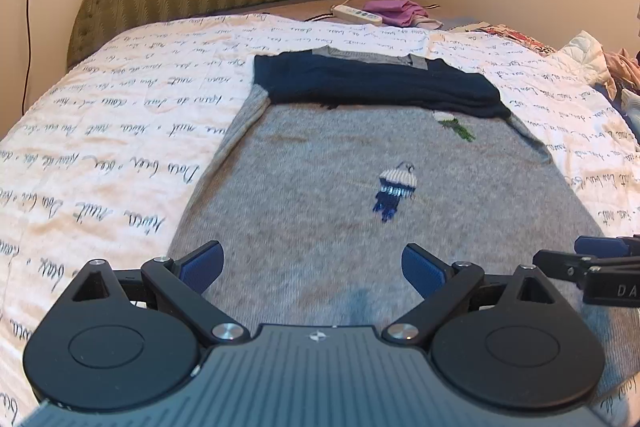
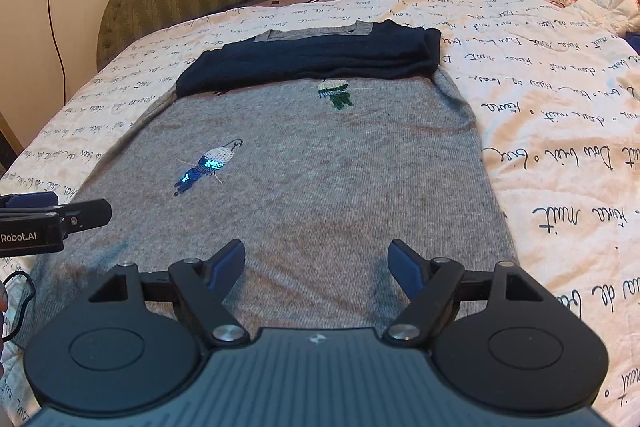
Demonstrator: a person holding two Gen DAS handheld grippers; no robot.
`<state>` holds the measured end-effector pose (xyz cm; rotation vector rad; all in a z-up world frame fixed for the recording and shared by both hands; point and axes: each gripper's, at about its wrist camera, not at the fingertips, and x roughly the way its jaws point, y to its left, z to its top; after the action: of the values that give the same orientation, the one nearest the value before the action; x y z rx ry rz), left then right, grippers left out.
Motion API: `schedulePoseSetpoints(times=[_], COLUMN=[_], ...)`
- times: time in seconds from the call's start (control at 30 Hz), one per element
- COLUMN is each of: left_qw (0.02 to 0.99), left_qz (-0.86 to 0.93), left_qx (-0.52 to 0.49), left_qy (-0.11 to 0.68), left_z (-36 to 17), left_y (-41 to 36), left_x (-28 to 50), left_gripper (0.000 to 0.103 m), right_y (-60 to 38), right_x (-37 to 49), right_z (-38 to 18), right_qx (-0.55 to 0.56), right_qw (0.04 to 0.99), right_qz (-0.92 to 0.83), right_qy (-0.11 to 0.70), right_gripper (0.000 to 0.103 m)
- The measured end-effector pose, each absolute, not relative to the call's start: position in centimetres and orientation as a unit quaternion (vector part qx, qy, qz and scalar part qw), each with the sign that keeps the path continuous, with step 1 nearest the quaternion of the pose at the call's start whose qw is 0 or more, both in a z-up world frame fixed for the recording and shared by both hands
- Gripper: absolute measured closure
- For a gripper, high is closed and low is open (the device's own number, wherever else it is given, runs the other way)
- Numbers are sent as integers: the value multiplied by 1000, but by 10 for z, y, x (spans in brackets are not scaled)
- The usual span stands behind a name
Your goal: Fold small clothes
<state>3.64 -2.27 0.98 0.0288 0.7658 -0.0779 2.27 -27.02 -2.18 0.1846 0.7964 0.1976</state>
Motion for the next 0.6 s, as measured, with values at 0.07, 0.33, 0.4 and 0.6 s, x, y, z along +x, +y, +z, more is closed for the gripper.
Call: schedulePoseSetpoints(times=[0.07,0.33,0.4,0.6], left_qw=[924,918,918,919], left_qz=[-40,-43,-41,-38], left_qx=[11,11,9,10], left_qy=[380,395,395,393], left_z=[6,-7,-8,-5], left_y=[-21,-20,-17,-7], left_x=[31,5,-2,-20], left_gripper=[6,6,6,6], right_y=[-271,-266,-265,-268], right_x=[18,-3,-10,-35], right_z=[-22,-25,-27,-33], right_qx=[96,91,82,77], right_qw=[911,909,910,910], right_qz=[99,111,111,110], right_qy=[388,391,391,393], right_gripper=[24,24,24,24])
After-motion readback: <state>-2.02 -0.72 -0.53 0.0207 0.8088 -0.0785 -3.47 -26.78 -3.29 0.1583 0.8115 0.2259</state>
